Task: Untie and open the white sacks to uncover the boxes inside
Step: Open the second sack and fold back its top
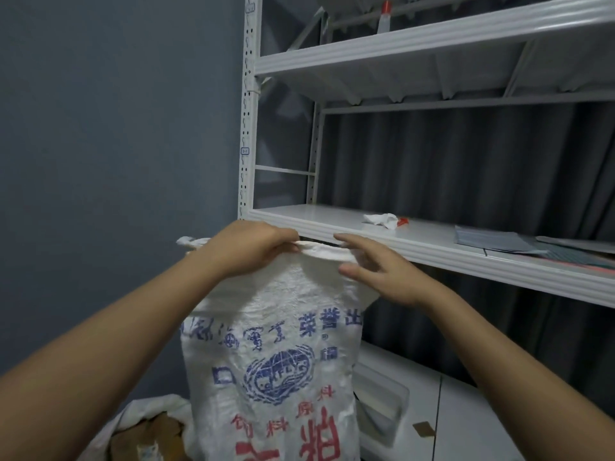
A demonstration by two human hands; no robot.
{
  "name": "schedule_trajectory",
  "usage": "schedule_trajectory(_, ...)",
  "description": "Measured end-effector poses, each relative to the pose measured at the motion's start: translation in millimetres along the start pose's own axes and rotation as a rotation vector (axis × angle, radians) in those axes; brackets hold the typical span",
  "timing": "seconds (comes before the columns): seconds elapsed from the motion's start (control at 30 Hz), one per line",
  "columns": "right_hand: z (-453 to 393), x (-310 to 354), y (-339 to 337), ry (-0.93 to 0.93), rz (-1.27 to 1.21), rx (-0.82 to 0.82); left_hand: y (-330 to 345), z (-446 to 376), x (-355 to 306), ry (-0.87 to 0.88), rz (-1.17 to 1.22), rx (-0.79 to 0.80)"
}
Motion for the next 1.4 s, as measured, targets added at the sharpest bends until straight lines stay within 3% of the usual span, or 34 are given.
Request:
schedule_trajectory(0.07,-11.5,7.4,5.6,-0.066,0.171,0.017,-0.3,-2.5,-7.5,0.048,-0.054,-0.057)
schedule_trajectory(0.1,-15.8,10.7,6.3,-0.191,0.416,-0.012,0.8,-3.7,-8.6,0.056,-0.059,-0.043)
schedule_trajectory(0.17,-13.9,9.1,7.8,-0.419,0.856,-0.095,6.7,-5.0,0.6,-0.02,0.011,0.158)
schedule_trajectory(0.23,-7.7,5.8,8.6,-0.474,1.058,-0.13,10.7,0.0,13.5,-0.138,0.136,0.401)
schedule_trajectory(0.3,-8.5,7.6,9.5,-0.305,0.977,-0.005,9.4,4.6,15.0,-0.137,0.029,0.405)
schedule_trajectory(0.37,-12.8,16.9,14.9,-0.142,0.716,0.146,8.9,3.5,3.3,-0.025,-0.287,0.208)
schedule_trajectory(0.43,-21.7,29.1,18.5,-0.035,0.386,0.185,12.9,3.0,-13.2,0.048,-0.37,0.091)
schedule_trajectory(0.47,-24.9,29.8,21.7,-0.057,0.416,0.203,14.0,2.1,-14.6,0.031,-0.324,0.106)
schedule_trajectory(0.53,-28.6,34.9,27.3,-0.234,0.861,0.149,15.9,3.5,-4.6,-0.109,0.01,0.296)
schedule_trajectory(0.6,-23.5,29.7,29.9,-0.276,1.054,0.077,17.3,7.2,1.6,-0.177,0.299,0.407)
schedule_trajectory(0.63,-22.5,27.9,31.5,-0.257,0.969,0.111,16.6,8.4,1.8,-0.128,0.253,0.358)
schedule_trajectory(0.7,-22.7,31.4,34.4,-0.07,0.431,0.258,12.2,8.0,-4.6,-0.009,0.015,0.141)
schedule_trajectory(0.77,-28.0,31.6,31.5,0.008,0.097,0.236,9.2,8.7,-11.8,0.058,-0.054,-0.011)
schedule_trajectory(0.8,-29.1,32.5,30.0,-0.052,0.156,0.204,10.1,8.5,-11.6,0.068,-0.022,-0.003)
schedule_trajectory(0.9,-19.5,32.7,28.7,-0.411,0.78,0.049,13.1,10.7,5.3,-0.006,0.06,0.267)
schedule_trajectory(0.97,-15.3,35.2,30.2,-0.423,0.811,0.096,13.1,13.0,13.2,0.013,-0.01,0.288)
schedule_trajectory(1.0,-15.9,37.5,29.4,-0.344,0.69,0.151,12.3,14.3,12.4,0.046,-0.074,0.216)
schedule_trajectory(1.07,-19.8,32.1,31.2,-0.027,0.31,0.299,13.3,15.3,4.4,0.184,-0.186,-0.074)
schedule_trajectory(1.1,-20.7,30.4,33.8,0.026,0.197,0.313,15.9,16.7,0.2,0.235,-0.214,-0.173)
schedule_trajectory(1.2,-16.9,27.7,50.5,-0.063,0.234,0.277,33.8,24.1,-7.2,0.309,-0.109,-0.283)
schedule_trajectory(1.27,-4.1,15.7,67.0,-0.081,0.383,0.195,63.4,31.5,-6.0,0.168,0.003,-0.132)
schedule_trajectory(1.33,16.8,1.4,85.7,-0.081,0.461,0.072,95.1,52.1,-10.0,-0.115,0.179,0.095)
schedule_trajectory(1.4,38.7,-8.3,102.0,-0.062,0.472,-0.046,111.9,73.9,-18.0,-0.442,0.485,0.018)
Point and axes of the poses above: each hand's wrist, its own z-axis away from the middle knuckle, its own y-axis out of the palm, x = y × z, the point moved 4 cm from there along -z, towards the middle knuckle, and after that the axes turned 7 degrees about -y, right-handed, at the moved point
